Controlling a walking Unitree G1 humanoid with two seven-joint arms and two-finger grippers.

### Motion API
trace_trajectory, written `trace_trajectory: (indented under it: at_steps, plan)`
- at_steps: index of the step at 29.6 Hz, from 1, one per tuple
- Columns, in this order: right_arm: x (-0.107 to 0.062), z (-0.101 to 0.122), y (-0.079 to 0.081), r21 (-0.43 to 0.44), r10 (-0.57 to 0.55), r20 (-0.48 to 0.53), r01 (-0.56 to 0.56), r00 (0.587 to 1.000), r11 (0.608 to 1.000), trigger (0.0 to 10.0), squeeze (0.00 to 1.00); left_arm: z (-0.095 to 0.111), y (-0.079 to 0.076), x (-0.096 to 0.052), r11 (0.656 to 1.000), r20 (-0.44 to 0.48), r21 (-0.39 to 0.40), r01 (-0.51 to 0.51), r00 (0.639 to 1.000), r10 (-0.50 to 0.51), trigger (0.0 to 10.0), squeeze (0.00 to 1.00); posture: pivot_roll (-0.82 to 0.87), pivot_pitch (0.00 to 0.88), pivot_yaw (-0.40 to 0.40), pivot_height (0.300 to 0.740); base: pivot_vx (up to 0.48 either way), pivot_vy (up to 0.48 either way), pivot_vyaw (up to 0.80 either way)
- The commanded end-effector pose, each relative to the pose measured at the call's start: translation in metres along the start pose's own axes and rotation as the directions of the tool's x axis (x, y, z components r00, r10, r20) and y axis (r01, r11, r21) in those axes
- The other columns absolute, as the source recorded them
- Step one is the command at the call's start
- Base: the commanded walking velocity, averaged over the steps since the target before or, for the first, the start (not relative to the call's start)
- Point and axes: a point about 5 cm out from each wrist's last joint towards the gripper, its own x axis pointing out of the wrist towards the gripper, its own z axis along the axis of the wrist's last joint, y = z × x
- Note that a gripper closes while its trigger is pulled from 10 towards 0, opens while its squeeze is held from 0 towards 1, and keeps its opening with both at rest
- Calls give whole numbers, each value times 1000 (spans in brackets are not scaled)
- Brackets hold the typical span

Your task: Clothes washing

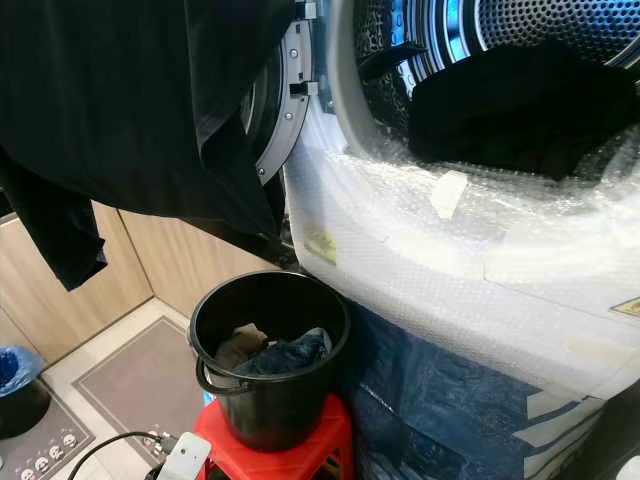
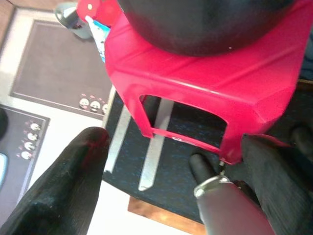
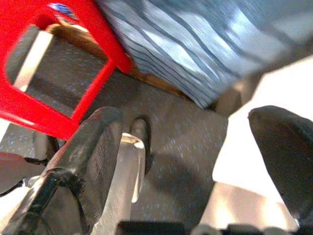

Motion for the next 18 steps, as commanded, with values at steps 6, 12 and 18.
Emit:
trace_trajectory:
  at_steps: [6,12,18]
  plan:
    - [-3,-14,0,6,-25,-63,25,998,1000,10000,0,-18,3,-4,993,-77,-115,-10,997,1,10000,0,-75,0,56,740,0,0,0]
    - [-2,-12,2,45,-24,-70,28,997,999,10000,0,-21,0,-5,991,-92,-135,-4,996,-8,10000,0,-76,0,62,740,0,0,0]
    - [0,-7,6,52,-21,-65,24,998,998,10000,0,-26,-3,-6,987,-105,-161,-5,994,-12,10000,0,-75,0,63,740,0,0,0]
